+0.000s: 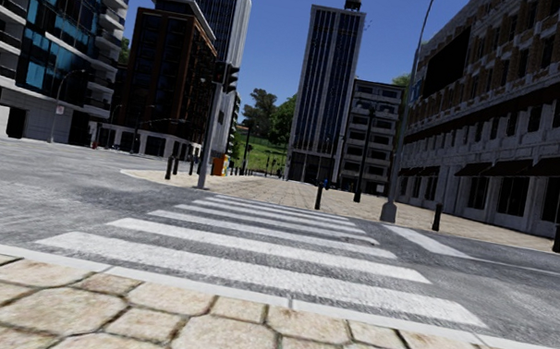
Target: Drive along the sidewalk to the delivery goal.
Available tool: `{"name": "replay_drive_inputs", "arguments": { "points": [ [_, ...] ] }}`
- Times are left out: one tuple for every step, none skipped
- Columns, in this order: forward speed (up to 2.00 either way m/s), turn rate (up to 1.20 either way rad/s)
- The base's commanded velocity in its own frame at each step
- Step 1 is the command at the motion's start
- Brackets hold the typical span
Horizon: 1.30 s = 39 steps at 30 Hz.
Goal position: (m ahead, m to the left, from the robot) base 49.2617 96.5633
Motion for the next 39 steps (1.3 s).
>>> {"name": "replay_drive_inputs", "arguments": {
  "points": [
    [2.0,0.0],
    [2.0,0.0],
    [2.0,0.0],
    [2.0,0.0],
    [2.0,0.0],
    [2.0,0.0],
    [2.0,0.0],
    [2.0,0.0],
    [2.0,0.0],
    [2.0,0.0],
    [2.0,0.0],
    [2.0,0.0],
    [2.0,0.0],
    [2.0,0.0],
    [2.0,0.0],
    [2.0,0.0],
    [2.0,0.0],
    [2.0,0.0],
    [2.0,0.0],
    [2.0,0.0],
    [2.0,0.0],
    [2.0,0.0],
    [2.0,0.0],
    [1.96,0.0],
    [1.96,0.0],
    [1.64,0.0],
    [1.46,0.0],
    [1.41,0.0],
    [1.38,0.0],
    [1.38,0.0],
    [1.35,0.0],
    [1.34,0.0],
    [1.33,0.0],
    [1.33,0.0],
    [1.33,0.0],
    [1.33,0.0],
    [1.33,0.0],
    [1.33,0.0],
    [1.33,0.0]
  ]
}}
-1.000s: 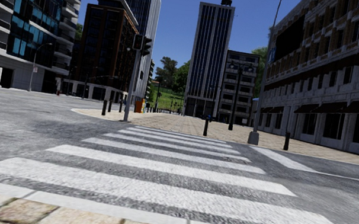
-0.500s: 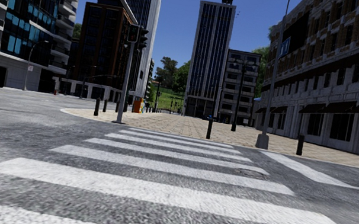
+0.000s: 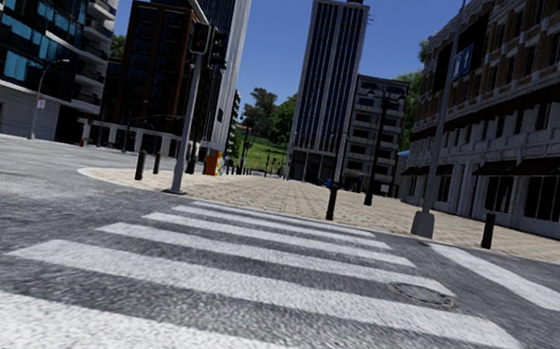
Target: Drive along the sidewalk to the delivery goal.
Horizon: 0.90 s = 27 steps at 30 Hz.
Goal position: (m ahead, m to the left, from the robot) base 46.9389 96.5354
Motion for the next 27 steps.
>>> {"name": "replay_drive_inputs", "arguments": {
  "points": [
    [1.33,0.0],
    [1.33,0.0],
    [1.33,0.0],
    [1.33,0.0],
    [1.33,0.0],
    [1.33,0.0],
    [1.33,0.0],
    [1.33,0.0],
    [1.33,0.0],
    [1.33,0.0],
    [1.33,0.0],
    [1.33,0.0],
    [1.33,0.0],
    [1.33,0.0],
    [1.33,0.0],
    [1.33,0.0],
    [1.33,0.0],
    [1.33,0.0],
    [1.33,0.0],
    [1.33,0.0],
    [1.33,0.0],
    [1.33,0.0],
    [1.35,0.0],
    [1.35,0.0],
    [1.61,0.0],
    [2.0,0.0],
    [2.0,0.0]
  ]
}}
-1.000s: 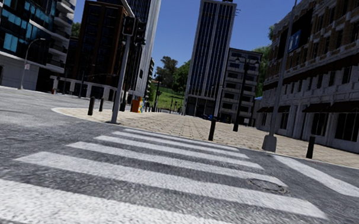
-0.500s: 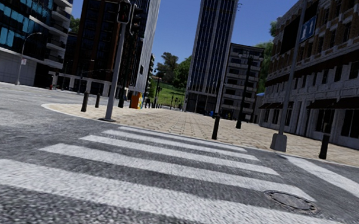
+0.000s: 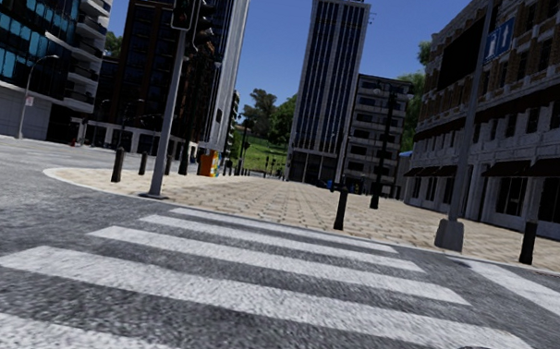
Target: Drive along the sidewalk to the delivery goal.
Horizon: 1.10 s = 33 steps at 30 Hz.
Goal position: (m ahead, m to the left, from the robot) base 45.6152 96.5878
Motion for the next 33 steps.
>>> {"name": "replay_drive_inputs", "arguments": {
  "points": [
    [2.0,0.0],
    [2.0,0.0],
    [2.0,0.0],
    [2.0,0.0],
    [2.0,0.0],
    [2.0,0.0],
    [2.0,0.0],
    [2.0,0.0],
    [2.0,0.0],
    [2.0,0.0],
    [2.0,0.0],
    [2.0,0.0],
    [2.0,0.0],
    [2.0,0.0],
    [2.0,0.0],
    [2.0,0.0],
    [2.0,0.0],
    [2.0,0.0],
    [2.0,0.0],
    [2.0,0.0],
    [2.0,0.0],
    [2.0,0.0],
    [2.0,0.0],
    [2.0,0.0],
    [2.0,0.0],
    [2.0,0.0],
    [2.0,0.0],
    [2.0,0.0],
    [2.0,0.0],
    [2.0,0.0],
    [2.0,0.0],
    [2.0,0.0],
    [2.0,0.0]
  ]
}}
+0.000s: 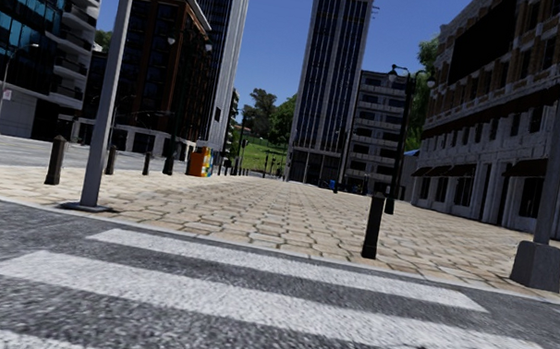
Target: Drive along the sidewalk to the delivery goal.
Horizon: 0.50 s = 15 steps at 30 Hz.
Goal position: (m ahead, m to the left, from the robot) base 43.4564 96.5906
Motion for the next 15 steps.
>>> {"name": "replay_drive_inputs", "arguments": {
  "points": [
    [2.0,0.0],
    [2.0,0.0],
    [2.0,0.0],
    [2.0,0.0],
    [2.0,0.0],
    [2.0,0.0],
    [2.0,0.0],
    [2.0,0.0],
    [2.0,0.0],
    [2.0,0.0],
    [2.0,0.0],
    [2.0,0.0],
    [2.0,0.0],
    [2.0,0.0],
    [2.0,0.0]
  ]
}}
